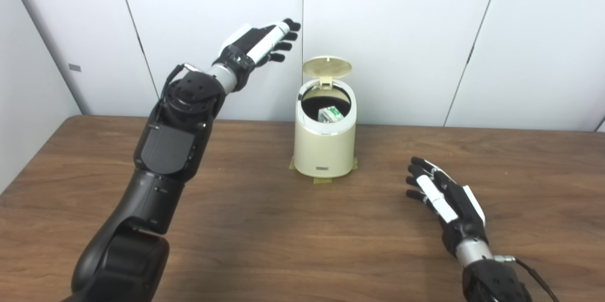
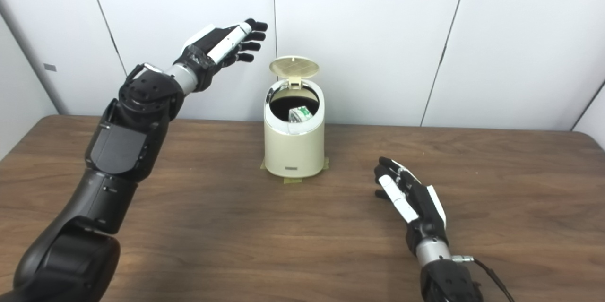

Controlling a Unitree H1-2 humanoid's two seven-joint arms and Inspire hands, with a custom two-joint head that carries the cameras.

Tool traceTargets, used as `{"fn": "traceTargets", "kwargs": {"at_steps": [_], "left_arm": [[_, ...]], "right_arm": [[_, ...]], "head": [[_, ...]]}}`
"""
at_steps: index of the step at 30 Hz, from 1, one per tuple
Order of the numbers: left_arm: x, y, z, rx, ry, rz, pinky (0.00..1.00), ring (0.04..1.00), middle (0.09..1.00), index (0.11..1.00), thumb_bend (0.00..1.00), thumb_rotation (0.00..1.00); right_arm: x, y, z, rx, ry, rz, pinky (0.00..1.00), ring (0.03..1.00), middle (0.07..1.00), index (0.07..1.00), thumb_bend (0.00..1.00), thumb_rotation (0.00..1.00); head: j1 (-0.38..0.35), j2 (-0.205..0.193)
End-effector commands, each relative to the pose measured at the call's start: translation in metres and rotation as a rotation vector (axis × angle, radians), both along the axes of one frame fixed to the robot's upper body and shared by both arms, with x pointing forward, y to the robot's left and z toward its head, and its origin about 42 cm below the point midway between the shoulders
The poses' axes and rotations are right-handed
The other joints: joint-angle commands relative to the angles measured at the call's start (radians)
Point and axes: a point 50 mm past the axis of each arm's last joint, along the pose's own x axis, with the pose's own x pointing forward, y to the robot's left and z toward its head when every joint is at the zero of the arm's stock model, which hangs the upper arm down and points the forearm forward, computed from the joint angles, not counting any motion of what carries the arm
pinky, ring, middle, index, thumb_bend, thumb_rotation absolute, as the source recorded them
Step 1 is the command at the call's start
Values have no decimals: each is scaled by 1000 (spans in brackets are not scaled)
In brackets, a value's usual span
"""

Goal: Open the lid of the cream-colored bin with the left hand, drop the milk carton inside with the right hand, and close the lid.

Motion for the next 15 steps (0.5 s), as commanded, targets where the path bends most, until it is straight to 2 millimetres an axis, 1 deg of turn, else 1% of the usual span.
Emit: {"fn": "traceTargets", "kwargs": {"at_steps": [1,2,3,4,7,8,10,13,15], "left_arm": [[7,-13,50,22,-142,-37,835,887,884,875,362,927],[9,-16,51,47,-149,-45,832,885,882,873,363,926],[10,-19,52,76,-156,-54,820,875,861,866,364,943],[11,-22,54,110,-161,-65,817,870,849,863,365,958],[9,-30,59,222,-180,-112,826,865,836,855,377,994],[7,-32,62,255,-190,-126,823,865,837,855,375,997],[6,-35,65,301,-206,-146,818,853,830,842,371,1000],[4,-37,69,345,-212,-157,836,842,824,840,372,1000],[3,-37,71,373,-209,-161,862,835,787,826,392,1000]], "right_arm": [[1,2,11,24,-62,24,779,841,847,847,581,857],[0,2,8,60,-69,46,784,843,848,848,582,866],[0,1,5,89,-77,66,810,864,869,866,605,912],[-1,1,3,115,-83,82,811,874,881,877,622,935],[-5,-3,-7,169,-78,98,752,876,896,900,700,975],[-5,-4,-10,184,-74,97,745,872,896,902,711,983],[-6,-5,-13,203,-68,90,748,866,893,903,711,997],[-7,-5,-18,238,-53,82,743,860,888,900,712,1000],[-7,-4,-20,255,-43,85,726,873,902,918,700,1000]], "head": [[-2,0],[-4,-1],[-4,-1],[-7,-5],[-12,-9],[-14,-8],[-14,-11],[-13,-13],[-11,-14]]}}
